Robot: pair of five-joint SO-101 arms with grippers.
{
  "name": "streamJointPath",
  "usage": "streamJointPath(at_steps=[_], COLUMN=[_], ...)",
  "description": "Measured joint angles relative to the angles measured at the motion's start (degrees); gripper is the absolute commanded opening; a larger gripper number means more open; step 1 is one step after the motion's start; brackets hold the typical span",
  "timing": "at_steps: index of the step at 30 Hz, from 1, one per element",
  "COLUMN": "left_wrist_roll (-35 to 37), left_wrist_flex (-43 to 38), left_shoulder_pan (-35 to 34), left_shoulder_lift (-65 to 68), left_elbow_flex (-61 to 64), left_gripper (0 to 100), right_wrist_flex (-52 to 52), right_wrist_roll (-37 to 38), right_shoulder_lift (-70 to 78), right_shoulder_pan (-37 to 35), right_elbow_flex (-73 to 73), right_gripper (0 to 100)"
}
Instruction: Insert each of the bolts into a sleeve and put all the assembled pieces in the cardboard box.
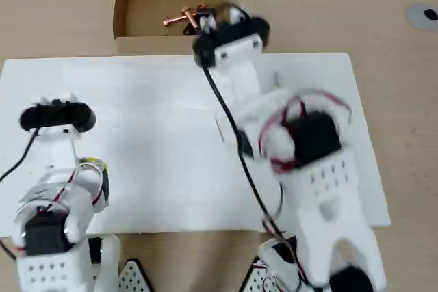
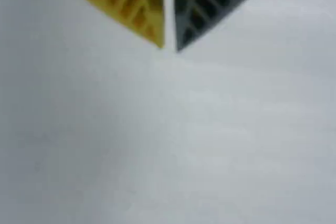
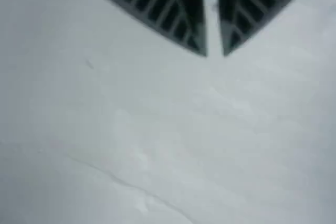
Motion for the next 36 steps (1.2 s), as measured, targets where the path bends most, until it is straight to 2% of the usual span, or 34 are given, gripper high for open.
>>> streamJointPath(at_steps=[6, 10, 14, 18, 27, 36], left_wrist_roll=[0.0, 0.0, 0.0, 0.9, 1.7, 1.7], left_wrist_flex=[-1.5, -1.6, -1.8, -4.2, -15.7, -16.6], left_shoulder_pan=[0.0, -2.7, -6.5, -9.1, -9.3, -9.4], left_shoulder_lift=[-0.3, 0.0, 0.1, 0.1, 0.1, 0.1], left_elbow_flex=[4.7, 4.9, 4.9, 8.5, 25.4, 26.3], left_gripper=[1, 1, 1, 1, 1, 1], right_wrist_flex=[-17.8, -28.4, -34.4, -35.4, -35.4, -29.9], right_wrist_roll=[0.5, 8.0, 14.1, 15.1, 15.5, 15.5], right_shoulder_lift=[-16.2, -25.2, -35.1, -45.5, -66.5, -68.0], right_shoulder_pan=[6.2, 10.1, 10.9, 11.0, 11.0, 11.0], right_elbow_flex=[28.1, 45.7, 60.8, 71.0, 86.4, 87.1], right_gripper=[0.9, 0.9, 0.9, 0.9, 0.9, 0.9])
